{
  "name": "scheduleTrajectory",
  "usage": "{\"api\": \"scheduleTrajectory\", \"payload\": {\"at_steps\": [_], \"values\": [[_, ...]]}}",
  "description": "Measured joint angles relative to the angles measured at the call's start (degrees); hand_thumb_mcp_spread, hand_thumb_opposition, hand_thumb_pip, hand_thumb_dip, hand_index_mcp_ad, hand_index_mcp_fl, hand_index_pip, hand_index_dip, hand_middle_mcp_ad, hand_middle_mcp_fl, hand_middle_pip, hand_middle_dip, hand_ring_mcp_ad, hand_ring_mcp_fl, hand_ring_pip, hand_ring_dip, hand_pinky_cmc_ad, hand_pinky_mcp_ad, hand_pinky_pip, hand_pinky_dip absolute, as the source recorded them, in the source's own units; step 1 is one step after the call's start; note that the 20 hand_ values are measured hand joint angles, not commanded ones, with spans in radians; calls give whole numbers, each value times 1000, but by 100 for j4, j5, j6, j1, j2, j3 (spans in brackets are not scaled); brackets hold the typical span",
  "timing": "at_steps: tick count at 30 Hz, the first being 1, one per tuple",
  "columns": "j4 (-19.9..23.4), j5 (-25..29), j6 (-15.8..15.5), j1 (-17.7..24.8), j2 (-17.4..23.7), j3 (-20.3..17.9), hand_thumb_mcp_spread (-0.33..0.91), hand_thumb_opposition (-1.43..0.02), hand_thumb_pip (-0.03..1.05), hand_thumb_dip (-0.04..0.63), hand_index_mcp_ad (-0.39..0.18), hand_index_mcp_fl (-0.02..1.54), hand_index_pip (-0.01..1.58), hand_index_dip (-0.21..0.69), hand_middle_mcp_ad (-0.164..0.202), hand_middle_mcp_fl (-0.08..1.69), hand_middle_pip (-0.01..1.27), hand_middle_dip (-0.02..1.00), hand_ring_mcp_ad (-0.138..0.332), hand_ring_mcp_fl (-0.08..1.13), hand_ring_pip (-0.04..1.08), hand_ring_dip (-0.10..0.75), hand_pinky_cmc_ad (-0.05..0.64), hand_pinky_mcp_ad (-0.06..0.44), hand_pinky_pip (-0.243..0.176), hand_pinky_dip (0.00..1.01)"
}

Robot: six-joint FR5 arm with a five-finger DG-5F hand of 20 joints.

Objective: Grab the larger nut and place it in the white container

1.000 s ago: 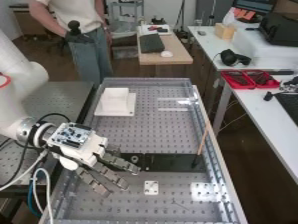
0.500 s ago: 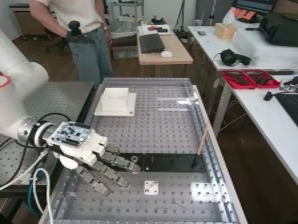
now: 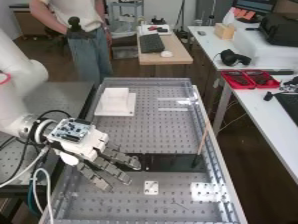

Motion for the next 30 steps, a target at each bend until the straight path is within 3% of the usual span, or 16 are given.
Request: {"api": "scheduleTrajectory", "payload": {"at_steps": [1, 2, 17, 24, 30], "values": [[7, -7, -2, 7, 36, -4, 375, -899, 747, 202, -66, 574, 1501, 16, 5, 5, 136, 202, 127, 0, 215, 82, 318, 295, -110, 707], [10, -10, -6, 14, 59, -10, 377, -906, 742, 206, -73, 585, 1499, 16, 3, 9, 136, 202, 131, 2, 218, 82, 316, 295, -106, 707], [11, 17, -104, 272, 548, -130, 377, -906, 740, 206, -77, 579, 1499, 17, 9, 5, 136, 202, 134, -2, 208, 82, 316, 291, -106, 686], [-65, 554, 14, 439, 661, -211, 379, -881, 745, 206, -133, 405, 1557, 35, 10, 5, 136, 202, 131, -2, 211, 82, 305, 291, -106, 691], [85, 1256, 225, 687, 595, -353, 377, -867, 745, 206, -136, 283, 1553, 33, 12, 9, 136, 202, 134, -2, 218, 82, 300, 295, -106, 733]]}}
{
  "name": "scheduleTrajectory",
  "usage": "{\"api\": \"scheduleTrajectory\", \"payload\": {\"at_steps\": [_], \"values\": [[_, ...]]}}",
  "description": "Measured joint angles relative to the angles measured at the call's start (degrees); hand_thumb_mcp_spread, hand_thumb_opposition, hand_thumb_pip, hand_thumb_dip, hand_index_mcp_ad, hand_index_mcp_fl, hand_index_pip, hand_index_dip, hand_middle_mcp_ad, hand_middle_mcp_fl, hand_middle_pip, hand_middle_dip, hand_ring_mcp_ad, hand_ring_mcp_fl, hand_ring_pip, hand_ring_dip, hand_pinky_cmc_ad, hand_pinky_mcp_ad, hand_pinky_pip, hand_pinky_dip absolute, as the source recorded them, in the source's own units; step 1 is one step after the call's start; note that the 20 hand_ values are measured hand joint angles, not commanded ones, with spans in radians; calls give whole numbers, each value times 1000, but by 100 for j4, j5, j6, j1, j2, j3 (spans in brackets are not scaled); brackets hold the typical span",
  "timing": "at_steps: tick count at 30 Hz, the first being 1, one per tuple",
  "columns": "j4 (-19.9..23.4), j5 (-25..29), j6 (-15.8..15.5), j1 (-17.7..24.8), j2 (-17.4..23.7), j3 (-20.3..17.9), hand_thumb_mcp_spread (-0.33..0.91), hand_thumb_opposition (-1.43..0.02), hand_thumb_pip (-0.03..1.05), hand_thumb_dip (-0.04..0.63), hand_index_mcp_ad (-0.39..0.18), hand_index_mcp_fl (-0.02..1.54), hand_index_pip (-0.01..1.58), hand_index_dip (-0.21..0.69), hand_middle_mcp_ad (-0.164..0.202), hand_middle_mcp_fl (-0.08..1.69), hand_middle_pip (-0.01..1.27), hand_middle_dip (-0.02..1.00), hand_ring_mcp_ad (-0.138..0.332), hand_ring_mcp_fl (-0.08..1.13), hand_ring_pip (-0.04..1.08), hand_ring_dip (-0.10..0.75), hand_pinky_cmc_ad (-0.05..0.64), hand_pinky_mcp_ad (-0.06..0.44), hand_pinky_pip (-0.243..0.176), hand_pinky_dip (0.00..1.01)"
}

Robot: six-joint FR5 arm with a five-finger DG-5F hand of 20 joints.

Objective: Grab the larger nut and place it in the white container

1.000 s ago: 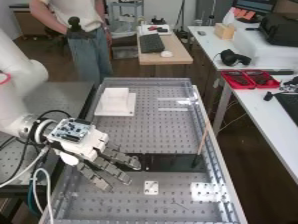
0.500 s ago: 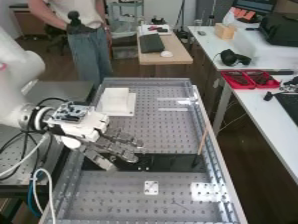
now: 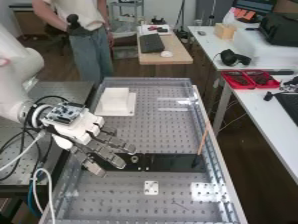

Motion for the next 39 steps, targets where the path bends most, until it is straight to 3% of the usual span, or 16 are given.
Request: {"api": "scheduleTrajectory", "payload": {"at_steps": [6, 12, 22, 39], "values": [[176, 872, 285, 298, -140, -83, 349, -852, 803, 206, -136, 87, 1557, 49, 12, 5, 136, 202, 134, 0, 251, 79, 300, 291, -106, 777], [341, 1771, 536, 696, -352, -117, 323, -836, 805, 202, -136, 52, 1555, 54, 12, 5, 133, 202, 134, -2, 264, 77, 304, 295, -106, 810], [386, 2906, 613, 1282, -662, -28, 316, -819, 801, 206, -136, 21, 1555, 80, 12, 7, 133, 202, 134, 0, 265, 75, 307, 295, -106, 838], [338, 2991, 515, 1223, -687, 97, 271, -747, 733, 155, -108, 21, 1567, 253, 10, 9, 122, 202, 131, 0, 264, 59, 305, 295, -110, 881]]}}
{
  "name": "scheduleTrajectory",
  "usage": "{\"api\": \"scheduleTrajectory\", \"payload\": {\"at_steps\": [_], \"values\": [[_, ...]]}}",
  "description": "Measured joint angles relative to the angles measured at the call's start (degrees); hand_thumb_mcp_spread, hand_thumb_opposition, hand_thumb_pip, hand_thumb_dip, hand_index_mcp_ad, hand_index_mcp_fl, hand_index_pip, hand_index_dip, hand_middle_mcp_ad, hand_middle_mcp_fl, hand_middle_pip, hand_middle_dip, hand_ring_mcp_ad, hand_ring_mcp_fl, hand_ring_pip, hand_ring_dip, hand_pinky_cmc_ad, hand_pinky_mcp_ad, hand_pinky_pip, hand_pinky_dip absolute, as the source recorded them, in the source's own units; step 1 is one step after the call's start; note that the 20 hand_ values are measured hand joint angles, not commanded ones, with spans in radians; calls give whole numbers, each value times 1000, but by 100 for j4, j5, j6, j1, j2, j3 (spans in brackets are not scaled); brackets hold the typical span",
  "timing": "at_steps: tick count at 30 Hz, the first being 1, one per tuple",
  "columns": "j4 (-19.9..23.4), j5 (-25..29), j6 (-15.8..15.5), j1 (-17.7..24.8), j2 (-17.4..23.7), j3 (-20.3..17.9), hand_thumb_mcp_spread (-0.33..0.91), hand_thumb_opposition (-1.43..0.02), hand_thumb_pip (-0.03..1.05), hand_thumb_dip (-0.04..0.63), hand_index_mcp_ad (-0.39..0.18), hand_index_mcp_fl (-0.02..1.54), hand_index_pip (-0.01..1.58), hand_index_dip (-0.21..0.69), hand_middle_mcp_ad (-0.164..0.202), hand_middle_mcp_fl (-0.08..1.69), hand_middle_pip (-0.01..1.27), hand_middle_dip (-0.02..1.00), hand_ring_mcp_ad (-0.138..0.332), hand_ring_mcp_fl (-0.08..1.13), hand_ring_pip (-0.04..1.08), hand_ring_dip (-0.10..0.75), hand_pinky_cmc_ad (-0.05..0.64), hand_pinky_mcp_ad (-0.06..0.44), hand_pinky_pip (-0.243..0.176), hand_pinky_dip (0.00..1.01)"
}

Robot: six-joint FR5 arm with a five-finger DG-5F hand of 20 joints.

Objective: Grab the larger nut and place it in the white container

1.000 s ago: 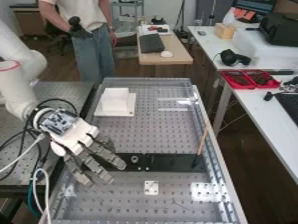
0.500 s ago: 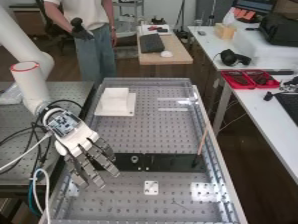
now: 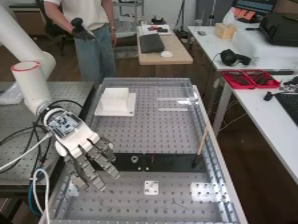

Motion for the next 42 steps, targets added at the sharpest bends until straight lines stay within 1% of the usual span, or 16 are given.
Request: {"api": "scheduleTrajectory", "payload": {"at_steps": [2, 5, 14, 26, 28, 31, 35, 37, 39, 40, 41, 42], "values": [[-1, -5, -1, -7, -7, 5, 274, -733, 733, 159, -108, 21, 1567, 253, 10, 9, 122, 202, 131, 0, 264, 59, 309, 295, -110, 881], [18, -24, -14, -16, -21, 6, 271, -733, 733, 141, -108, 21, 1567, 253, 10, 9, 122, 202, 131, -2, 269, 58, 309, 295, -110, 881], [49, -111, 5, -49, -113, 16, 271, -735, 733, 145, -108, 21, 1564, 251, 10, 9, 122, 202, 131, -2, 274, 61, 305, 291, -110, 883], [-103, -369, 8, -209, -144, 101, 279, -742, 733, 145, -108, 21, 1564, 246, 10, 9, 122, 202, 131, -2, 269, 61, 305, 291, -108, 880], [-160, -416, 16, -236, -143, 125, 297, -756, 733, 145, -108, 21, 1564, 244, 10, 9, 122, 202, 131, -2, 265, 61, 309, 291, -108, 881], [-195, -458, 11, -255, -143, 143, 305, -757, 733, 147, -108, 21, 1560, 215, 10, 9, 122, 202, 131, -2, 265, 58, 305, 291, -108, 878], [-241, -502, -9, -273, -160, 153, 307, -775, 733, 147, -108, 17, 1564, 201, 10, 9, 122, 202, 131, -2, 264, 58, 305, 291, -108, 878], [-254, -546, -33, -289, -172, 157, 307, -771, 733, 159, -108, 21, 1560, 185, 10, 9, 122, 202, 131, -2, 264, 58, 305, 291, -108, 874], [-262, -579, -54, -300, -180, 161, 312, -785, 733, 159, -108, 21, 1566, 188, 10, 9, 122, 202, 131, 2, 262, 58, 305, 291, -108, 859], [-265, -594, -62, -306, -189, 165, 326, -785, 735, 164, -108, 21, 1562, 173, 10, 9, 122, 202, 131, 0, 264, 61, 305, 291, -110, 853], [-265, -600, -64, -309, -192, 165, 328, -785, 735, 173, -108, 21, 1560, 169, 10, 9, 122, 202, 131, 0, 243, 58, 305, 291, -110, 853], [-262, -610, -70, -316, -198, 165, 328, -785, 733, 175, -108, 21, 1566, 173, 10, 9, 122, 202, 131, 2, 246, 58, 305, 291, -110, 853]]}}
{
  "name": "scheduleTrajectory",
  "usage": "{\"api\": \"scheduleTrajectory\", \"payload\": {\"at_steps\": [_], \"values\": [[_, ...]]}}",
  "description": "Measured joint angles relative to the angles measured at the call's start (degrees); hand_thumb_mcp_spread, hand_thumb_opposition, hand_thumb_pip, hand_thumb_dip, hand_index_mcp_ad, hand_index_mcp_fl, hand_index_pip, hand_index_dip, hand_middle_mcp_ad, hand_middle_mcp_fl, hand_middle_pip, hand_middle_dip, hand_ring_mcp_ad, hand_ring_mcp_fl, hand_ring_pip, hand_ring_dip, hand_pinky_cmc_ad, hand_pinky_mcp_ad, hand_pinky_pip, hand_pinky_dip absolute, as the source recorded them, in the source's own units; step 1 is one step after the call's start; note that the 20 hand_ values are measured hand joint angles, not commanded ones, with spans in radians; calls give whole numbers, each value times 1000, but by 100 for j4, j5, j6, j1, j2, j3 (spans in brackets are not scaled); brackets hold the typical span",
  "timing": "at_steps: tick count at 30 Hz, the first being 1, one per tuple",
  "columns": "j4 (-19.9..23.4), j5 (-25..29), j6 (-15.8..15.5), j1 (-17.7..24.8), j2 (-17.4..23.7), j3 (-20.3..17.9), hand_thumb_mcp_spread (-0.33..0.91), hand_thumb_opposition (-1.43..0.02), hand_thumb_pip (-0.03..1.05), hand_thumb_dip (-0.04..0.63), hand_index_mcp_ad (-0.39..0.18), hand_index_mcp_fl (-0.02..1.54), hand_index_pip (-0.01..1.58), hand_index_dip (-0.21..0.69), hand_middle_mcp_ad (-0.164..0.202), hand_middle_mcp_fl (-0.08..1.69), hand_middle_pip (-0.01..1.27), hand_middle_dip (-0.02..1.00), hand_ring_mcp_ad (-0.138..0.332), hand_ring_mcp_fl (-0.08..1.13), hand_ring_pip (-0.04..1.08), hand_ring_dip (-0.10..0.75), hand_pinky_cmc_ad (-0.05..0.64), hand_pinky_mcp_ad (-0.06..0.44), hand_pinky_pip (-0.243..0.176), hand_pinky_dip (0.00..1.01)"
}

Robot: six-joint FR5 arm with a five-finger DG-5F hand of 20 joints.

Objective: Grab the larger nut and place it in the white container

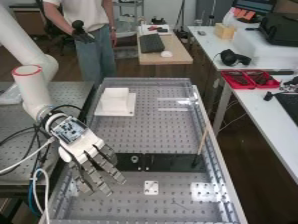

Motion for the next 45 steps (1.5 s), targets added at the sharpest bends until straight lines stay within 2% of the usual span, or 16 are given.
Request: {"api": "scheduleTrajectory", "payload": {"at_steps": [11, 18, 34, 45], "values": [[216, -20, -92, -19, -43, -26, 328, -785, 733, 175, -108, 21, 1560, 140, 10, 9, 122, 202, 134, 2, 246, 58, 305, 291, -110, 836], [426, -26, -159, -18, -68, -66, 356, -785, 733, 171, -108, 211, 1557, 108, 10, 9, 122, 202, 131, 2, 246, 58, 305, 293, -110, 813], [249, -60, -39, -21, -120, 7, 349, -775, 738, 204, -84, 229, 1557, 112, 12, 7, 122, 202, 131, -2, 237, 63, 307, 276, -110, 803], [400, -72, -113, -39, -131, -3, 354, -805, 731, 201, -77, 297, 1536, 63, 10, 7, 122, 206, 131, 0, 222, 84, 307, 278, -106, 773]]}}
